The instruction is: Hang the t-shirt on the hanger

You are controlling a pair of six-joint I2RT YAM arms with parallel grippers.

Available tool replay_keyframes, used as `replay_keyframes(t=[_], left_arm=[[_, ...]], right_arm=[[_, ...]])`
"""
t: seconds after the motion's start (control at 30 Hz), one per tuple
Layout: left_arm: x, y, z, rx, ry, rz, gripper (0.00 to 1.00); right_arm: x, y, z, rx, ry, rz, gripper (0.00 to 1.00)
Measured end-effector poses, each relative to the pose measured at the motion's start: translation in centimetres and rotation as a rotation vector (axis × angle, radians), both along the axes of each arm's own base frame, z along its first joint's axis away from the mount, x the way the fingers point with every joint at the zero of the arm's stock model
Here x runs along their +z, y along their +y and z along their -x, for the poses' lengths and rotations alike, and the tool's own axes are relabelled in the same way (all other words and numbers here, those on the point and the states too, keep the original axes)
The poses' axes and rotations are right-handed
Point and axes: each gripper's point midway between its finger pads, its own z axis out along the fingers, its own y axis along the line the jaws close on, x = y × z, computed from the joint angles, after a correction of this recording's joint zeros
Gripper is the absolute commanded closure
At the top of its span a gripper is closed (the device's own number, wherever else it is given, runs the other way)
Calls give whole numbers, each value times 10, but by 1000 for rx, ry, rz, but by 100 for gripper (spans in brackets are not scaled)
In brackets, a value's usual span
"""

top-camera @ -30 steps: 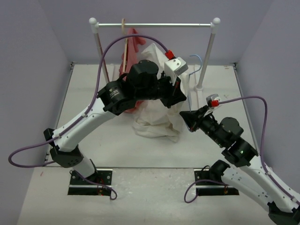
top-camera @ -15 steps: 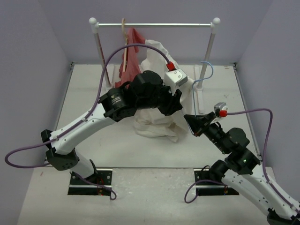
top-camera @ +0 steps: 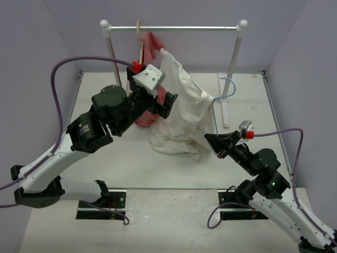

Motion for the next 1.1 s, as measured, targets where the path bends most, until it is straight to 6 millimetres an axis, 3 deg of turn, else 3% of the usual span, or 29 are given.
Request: replay_keyframes(t=[0.13, 0.2, 0.27, 0.47, 0.53, 0.67, 0.77, 0.83, 0.97, 1.1], left_arm=[[5, 8, -9, 49, -85, -36, 0], [11, -8, -16, 32, -103, -48, 0], [5, -23, -19, -10, -132, -94, 0], [-75, -24, -2, -205, -298, -409, 0], [-86, -23, 11, -291, -345, -456, 5], [-63, -33, 29, -425, -447, -454, 17], [-38, -43, 30, -470, -504, -430, 20], [-35, -47, 27, -493, -512, -436, 23], [-50, -54, 17, -554, -476, -479, 32], [-79, -55, 23, -663, -399, -518, 41]], right_arm=[[1, 2, 10, 49, 19, 65, 100], [1, 1, 14, 60, 24, 85, 100], [-1, -1, 18, 69, 39, 109, 100], [-1, -6, 32, 110, 110, 197, 100], [0, -7, 37, 128, 123, 215, 100], [-7, -8, 47, 167, 136, 249, 100], [-13, -8, 54, 199, 147, 276, 100], [-15, -8, 56, 210, 149, 289, 100], [-13, -10, 59, 215, 131, 295, 100], [-8, -15, 63, 210, 98, 283, 100]])
